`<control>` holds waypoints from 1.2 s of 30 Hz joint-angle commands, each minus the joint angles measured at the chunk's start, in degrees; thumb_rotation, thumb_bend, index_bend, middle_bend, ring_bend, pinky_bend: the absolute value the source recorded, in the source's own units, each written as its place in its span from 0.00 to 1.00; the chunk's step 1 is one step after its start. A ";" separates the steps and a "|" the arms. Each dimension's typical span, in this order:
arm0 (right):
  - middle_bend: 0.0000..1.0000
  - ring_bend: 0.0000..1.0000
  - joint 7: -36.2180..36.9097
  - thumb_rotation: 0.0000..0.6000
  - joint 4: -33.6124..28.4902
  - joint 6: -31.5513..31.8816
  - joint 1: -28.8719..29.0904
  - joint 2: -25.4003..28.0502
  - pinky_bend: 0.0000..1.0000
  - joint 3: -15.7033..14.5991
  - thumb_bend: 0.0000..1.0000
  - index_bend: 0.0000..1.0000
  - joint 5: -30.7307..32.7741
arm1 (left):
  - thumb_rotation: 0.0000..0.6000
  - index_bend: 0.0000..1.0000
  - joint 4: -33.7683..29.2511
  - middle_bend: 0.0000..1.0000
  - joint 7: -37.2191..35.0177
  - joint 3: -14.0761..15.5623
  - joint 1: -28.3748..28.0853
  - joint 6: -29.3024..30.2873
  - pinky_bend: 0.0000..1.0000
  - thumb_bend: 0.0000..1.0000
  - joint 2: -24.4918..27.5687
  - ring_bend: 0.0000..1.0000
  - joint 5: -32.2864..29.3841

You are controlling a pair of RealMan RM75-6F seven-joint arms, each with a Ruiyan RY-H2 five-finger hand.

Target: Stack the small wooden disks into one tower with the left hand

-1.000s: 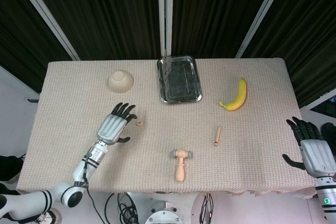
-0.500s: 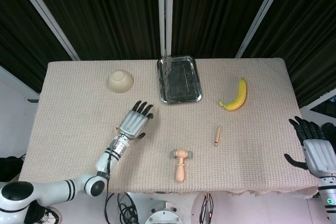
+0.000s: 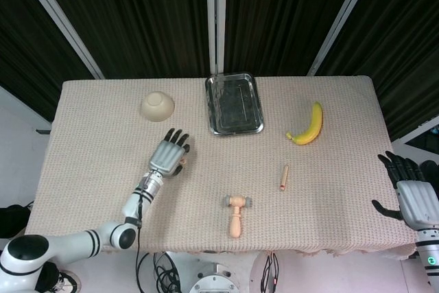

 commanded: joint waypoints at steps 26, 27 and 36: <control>0.00 0.00 -0.03 1.00 0.47 -0.68 0.29 -0.19 0.00 0.22 0.14 0.00 0.91 | 1.00 0.49 2.30 0.10 -7.84 1.44 0.19 0.08 0.00 0.27 -0.60 0.00 1.47; 0.00 0.00 -0.06 1.00 0.48 -0.68 0.29 -0.21 0.00 0.23 0.14 0.00 0.94 | 1.00 0.50 2.22 0.11 -8.06 1.40 0.20 0.21 0.00 0.27 -0.54 0.00 1.63; 0.00 0.00 -0.27 1.00 0.47 -0.91 0.37 -0.33 0.00 0.16 0.14 0.00 1.02 | 1.00 0.51 -3.53 0.13 -10.41 -0.02 1.18 5.24 0.00 0.27 3.85 0.00 5.40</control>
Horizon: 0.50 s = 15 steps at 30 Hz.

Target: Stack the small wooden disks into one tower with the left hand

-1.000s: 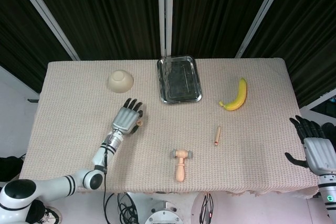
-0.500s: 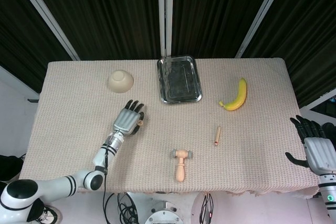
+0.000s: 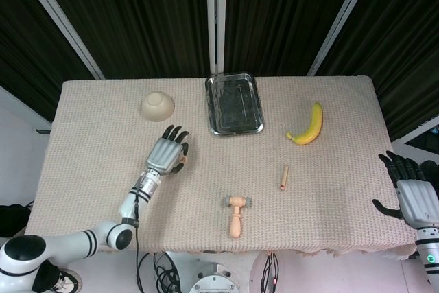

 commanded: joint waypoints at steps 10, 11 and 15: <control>0.00 0.00 -1.08 1.00 -0.45 -0.48 0.27 -0.35 0.00 -0.32 0.14 0.00 -0.34 | 1.00 0.51 -22.07 0.13 9.25 1.04 4.82 2.28 0.00 0.27 17.60 0.00 -8.43; 0.00 0.00 -1.26 1.00 -0.55 -0.43 0.25 -0.37 0.00 -0.36 0.14 0.00 -0.40 | 1.00 0.51 -23.76 0.13 9.91 1.55 5.14 2.14 0.00 0.27 18.81 0.00 -9.64; 0.00 0.00 -1.61 1.00 -0.80 -0.10 0.13 -0.41 0.00 -0.43 0.14 0.00 -0.56 | 1.00 0.51 -27.35 0.13 11.11 3.42 5.68 1.03 0.00 0.27 21.27 0.00 -13.12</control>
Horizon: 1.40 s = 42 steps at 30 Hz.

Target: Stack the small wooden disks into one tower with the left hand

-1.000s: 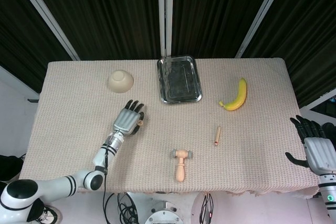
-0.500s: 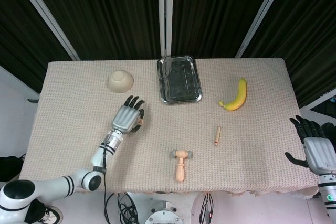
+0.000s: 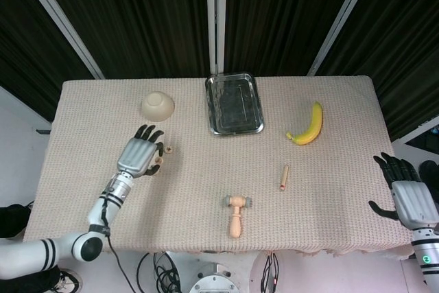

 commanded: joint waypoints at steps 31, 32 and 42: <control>0.00 0.00 0.74 1.00 0.22 0.10 -0.07 0.30 0.00 0.10 0.14 0.00 0.23 | 1.00 0.48 2.07 0.13 3.79 3.53 -1.88 0.26 0.00 0.27 -1.54 0.00 -5.37; 0.00 0.00 0.79 1.00 0.21 0.16 -0.10 0.33 0.00 0.13 0.14 0.00 0.26 | 1.00 0.48 2.13 0.13 3.65 3.63 -1.89 0.15 0.00 0.27 -1.47 0.00 -5.40; 0.00 0.00 0.44 1.00 0.27 -0.07 0.01 0.20 0.00 0.04 0.14 0.00 0.22 | 1.00 0.48 2.92 0.13 2.56 3.86 -2.10 -0.07 0.00 0.27 -1.92 0.00 -5.43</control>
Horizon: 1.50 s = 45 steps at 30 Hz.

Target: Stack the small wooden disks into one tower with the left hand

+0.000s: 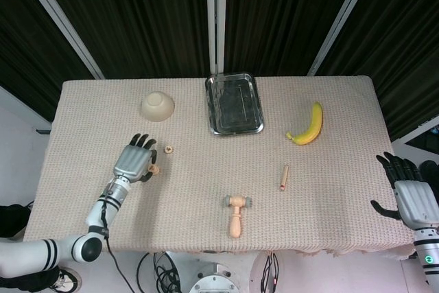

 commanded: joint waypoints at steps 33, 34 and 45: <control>0.00 0.00 0.16 1.00 0.07 -0.23 0.06 0.10 0.00 0.11 0.14 0.00 0.41 | 1.00 0.35 -1.24 0.12 -0.70 0.85 -0.23 0.23 0.00 0.27 1.10 0.00 0.31; 0.00 0.00 0.14 1.00 0.05 -0.20 0.05 0.09 0.00 0.12 0.14 0.00 0.41 | 1.00 0.34 -1.64 0.12 -0.70 0.89 -0.26 0.10 0.00 0.27 1.38 0.00 0.33; 0.00 0.00 -0.03 1.00 -0.11 -0.18 0.01 0.16 0.00 0.07 0.14 0.00 0.43 | 1.00 0.30 -2.59 0.00 -2.50 2.55 -2.01 -5.96 0.00 0.35 3.39 0.00 1.23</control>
